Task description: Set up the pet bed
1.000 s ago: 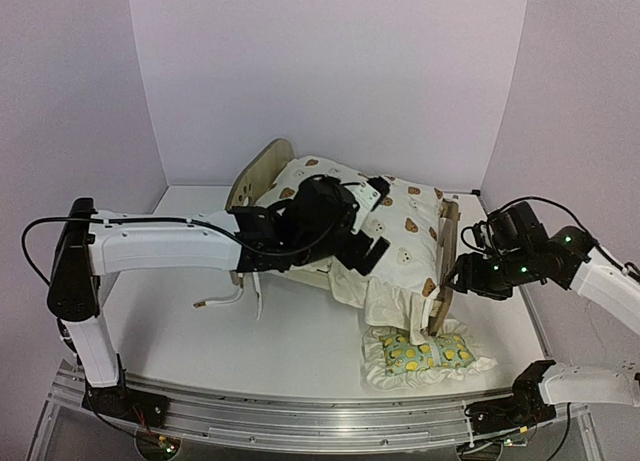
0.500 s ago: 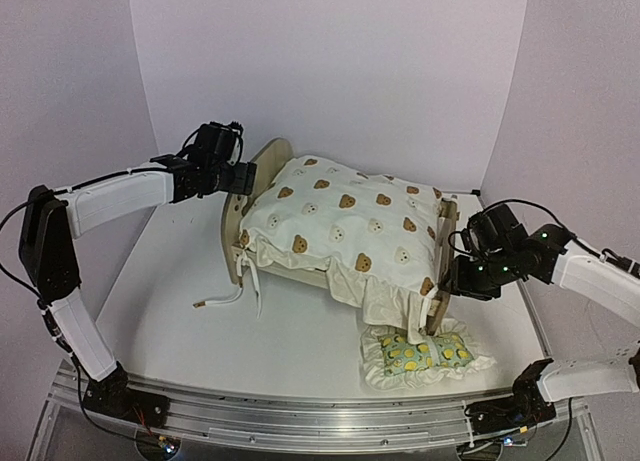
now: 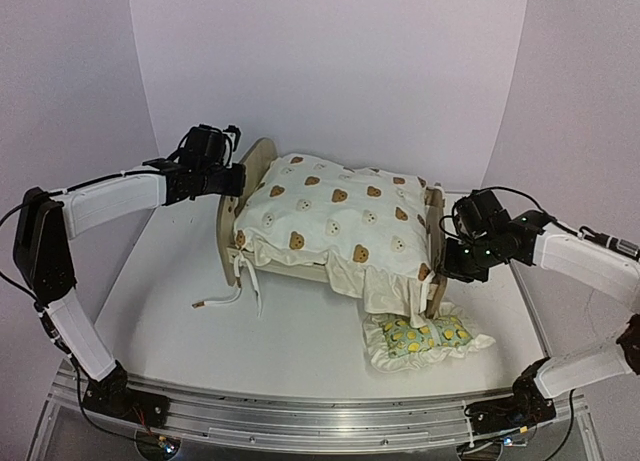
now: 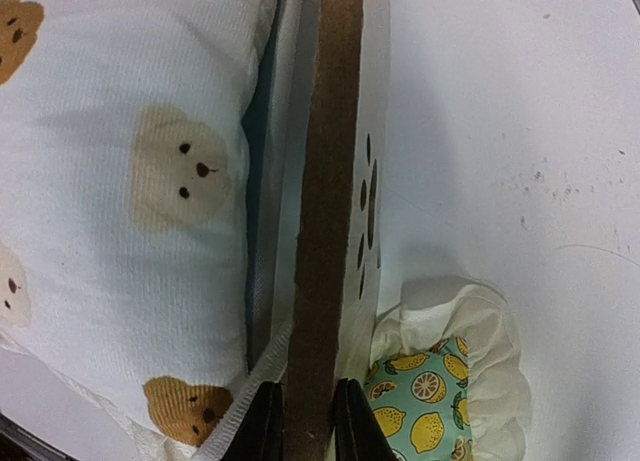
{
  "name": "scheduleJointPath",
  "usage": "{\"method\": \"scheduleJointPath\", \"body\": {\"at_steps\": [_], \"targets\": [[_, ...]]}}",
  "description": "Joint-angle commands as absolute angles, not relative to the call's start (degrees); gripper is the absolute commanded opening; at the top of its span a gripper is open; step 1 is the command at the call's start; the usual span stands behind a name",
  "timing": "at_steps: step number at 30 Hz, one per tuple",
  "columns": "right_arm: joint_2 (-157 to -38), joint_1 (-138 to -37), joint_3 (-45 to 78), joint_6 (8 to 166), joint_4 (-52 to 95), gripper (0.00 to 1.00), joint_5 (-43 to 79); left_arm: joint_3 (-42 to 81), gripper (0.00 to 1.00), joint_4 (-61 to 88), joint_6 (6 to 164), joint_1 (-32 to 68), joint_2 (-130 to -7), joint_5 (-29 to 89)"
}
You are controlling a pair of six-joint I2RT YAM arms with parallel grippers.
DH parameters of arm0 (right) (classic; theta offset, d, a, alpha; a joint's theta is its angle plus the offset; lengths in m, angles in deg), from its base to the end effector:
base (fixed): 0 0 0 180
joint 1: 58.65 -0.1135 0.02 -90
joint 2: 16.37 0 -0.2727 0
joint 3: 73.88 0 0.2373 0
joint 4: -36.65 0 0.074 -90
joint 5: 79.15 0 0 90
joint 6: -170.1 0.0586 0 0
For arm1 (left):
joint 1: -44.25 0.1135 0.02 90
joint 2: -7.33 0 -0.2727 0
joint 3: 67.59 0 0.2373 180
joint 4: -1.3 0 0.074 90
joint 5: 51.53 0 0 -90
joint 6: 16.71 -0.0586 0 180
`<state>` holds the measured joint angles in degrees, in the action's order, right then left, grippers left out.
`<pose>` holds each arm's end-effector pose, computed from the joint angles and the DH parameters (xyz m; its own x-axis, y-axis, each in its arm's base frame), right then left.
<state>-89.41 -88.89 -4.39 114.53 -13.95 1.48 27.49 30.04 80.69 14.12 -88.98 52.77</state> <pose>0.2247 0.1199 0.2528 -0.8120 0.1724 -0.5577 0.0540 0.9735 0.2223 0.3537 -0.1885 0.3141 -0.4673 0.1269 -0.8750 0.2432 0.9699 0.0108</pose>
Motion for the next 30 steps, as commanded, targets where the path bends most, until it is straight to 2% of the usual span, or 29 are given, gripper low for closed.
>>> {"method": "scheduleJointPath", "body": {"at_steps": [1,5,7,9,10,12,13,14,15,18,20,23,24,26,30], "targets": [[-96.81,-92.09,-2.98,111.33,-10.72,0.04,10.4,24.55,0.0,35.02,80.38,20.34,-82.34,65.33],[-103.01,-94.4,2.27,110.74,-8.73,0.03,10.41,22.78,0.0,36.44,81.0,22.78,-79.3,66.38],[-106.21,-95.22,5.17,110.5,-8.22,0.03,10.41,21.06,0.05,36.59,81.23,23.09,-77.36,67.94],[-109.19,-96.22,7.86,109.88,-7.69,0.03,10.41,19.59,0.14,36.58,81.47,23.42,-75.44,69.07],[-110.68,-96.61,9.28,109.39,-7.39,0.02,10.41,19.02,0.27,36.61,81.57,23.48,-74.43,69.26],[-113.65,-97.18,12.17,108.3,-7.27,0.05,10.41,18.04,0.6,36.69,81.49,23.51,-72.19,67.95],[-114.35,-97.3,12.77,108.08,-7.36,0.11,10.41,17.68,0.71,36.69,81.53,23.51,-71.33,66.87],[-114.48,-97.32,12.81,108.04,-7.51,0.23,10.41,17.24,0.8,36.7,81.67,23.51,-70.34,65.38],[-113.94,-97.33,12.19,107.9,-7.61,0.3,10.25,16.93,0.84,36.73,82.01,23.49,-69.58,64.16],[-109.12,-97.34,8.4,107.79,-8.27,0.56,6.89,16.2,0.9,37.06,83.18,23.32,-68.11,59.99],[-104.49,-97.33,5.19,108.18,-9.47,0.68,3.89,16.08,0.95,37.18,83.81,22.13,-67.57,57.41],[-95.62,-97.33,-0.6,110.87,-10.51,0.84,1.19,17.14,0.99,37.31,83.55,16.67,-67.73,59.98],[-92.52,-97.33,-2.74,112.29,-10.59,0.93,0.71,18.18,1.0,37.71,83.49,14.33,-68.23,61.04],[-87.53,-97.33,-6.52,114.43,-10.8,0.98,0.24,20.81,0.99,38.95,84.21,10.58,-69.69,61.9],[-79.17,-97.34,-14.58,119.34,-11.23,0.98,-2.24,24.9,0.99,39.16,84.6,3.22,-73.9,62.4]]}}
